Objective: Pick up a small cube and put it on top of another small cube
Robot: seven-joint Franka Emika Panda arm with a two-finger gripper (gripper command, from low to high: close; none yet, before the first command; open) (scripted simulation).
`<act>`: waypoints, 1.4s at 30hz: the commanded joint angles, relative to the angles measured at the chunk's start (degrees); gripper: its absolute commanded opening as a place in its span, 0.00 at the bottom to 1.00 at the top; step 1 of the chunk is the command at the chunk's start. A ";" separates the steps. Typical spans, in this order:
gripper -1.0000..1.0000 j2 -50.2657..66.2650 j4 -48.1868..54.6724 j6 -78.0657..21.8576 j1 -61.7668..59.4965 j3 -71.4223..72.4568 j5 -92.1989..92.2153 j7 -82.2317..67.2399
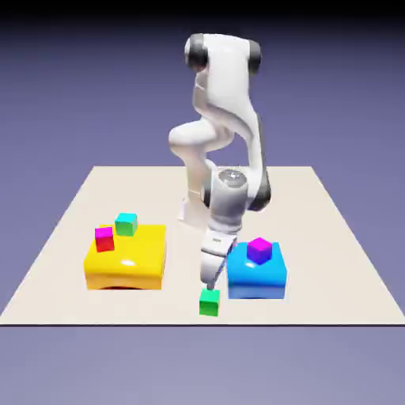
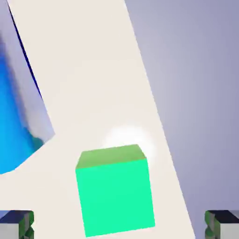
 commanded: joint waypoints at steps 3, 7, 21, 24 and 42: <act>0.50 4.15 0.63 3.54 -2.80 2.92 2.30 -1.49; 0.00 10.15 1.55 8.65 -6.86 7.14 5.63 -3.63; 0.00 -14.27 -1.67 -9.27 -3.47 12.14 -4.79 5.28; 0.00 -20.50 -3.12 -13.95 -5.15 17.76 -7.66 8.87; 1.00 -29.09 -8.57 -19.66 -8.79 28.11 -15.17 18.41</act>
